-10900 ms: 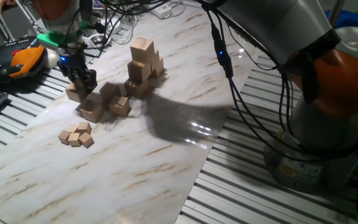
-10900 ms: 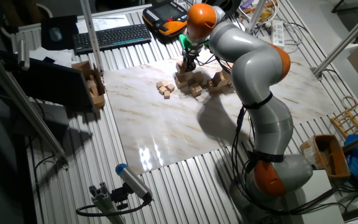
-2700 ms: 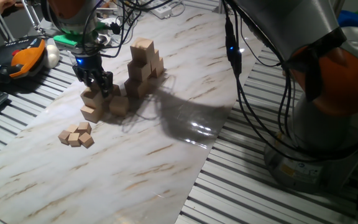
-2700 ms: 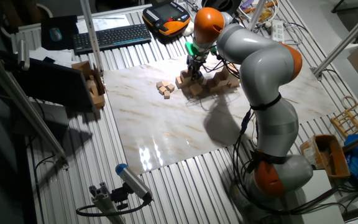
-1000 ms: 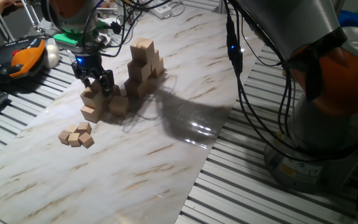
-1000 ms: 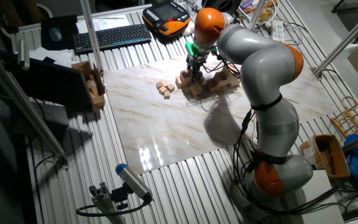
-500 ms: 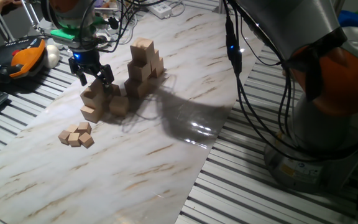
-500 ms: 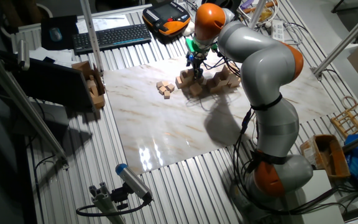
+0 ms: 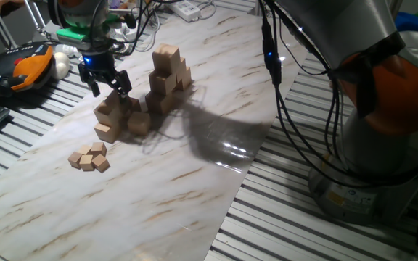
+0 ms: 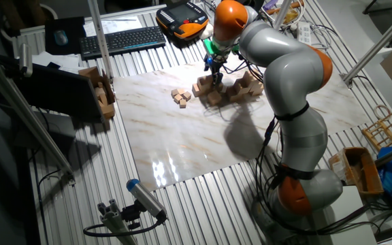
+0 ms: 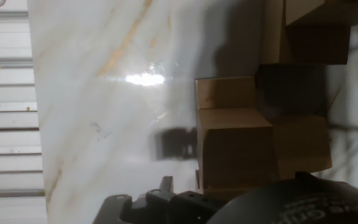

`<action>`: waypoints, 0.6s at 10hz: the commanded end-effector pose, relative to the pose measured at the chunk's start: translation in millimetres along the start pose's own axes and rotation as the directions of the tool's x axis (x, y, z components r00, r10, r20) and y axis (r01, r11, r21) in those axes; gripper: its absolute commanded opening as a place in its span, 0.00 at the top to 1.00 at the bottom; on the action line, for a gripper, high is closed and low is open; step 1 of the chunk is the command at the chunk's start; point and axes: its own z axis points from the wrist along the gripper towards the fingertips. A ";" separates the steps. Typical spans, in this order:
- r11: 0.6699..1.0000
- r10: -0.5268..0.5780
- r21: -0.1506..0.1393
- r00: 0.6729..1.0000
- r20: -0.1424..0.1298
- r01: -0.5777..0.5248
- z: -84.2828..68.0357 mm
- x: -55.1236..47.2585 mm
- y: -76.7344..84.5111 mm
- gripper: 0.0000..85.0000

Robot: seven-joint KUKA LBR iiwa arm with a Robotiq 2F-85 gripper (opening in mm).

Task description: Stack the blocks into a pyramid shape

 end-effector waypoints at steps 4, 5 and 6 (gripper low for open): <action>1.000 -0.022 0.004 1.000 -0.018 0.022 -12.8 2.6 1.9 0.20; 0.999 -0.050 -0.001 0.999 -0.019 0.049 -12.9 2.3 1.9 0.40; 0.998 -0.062 -0.001 0.998 -0.019 0.062 -12.9 2.2 2.0 0.60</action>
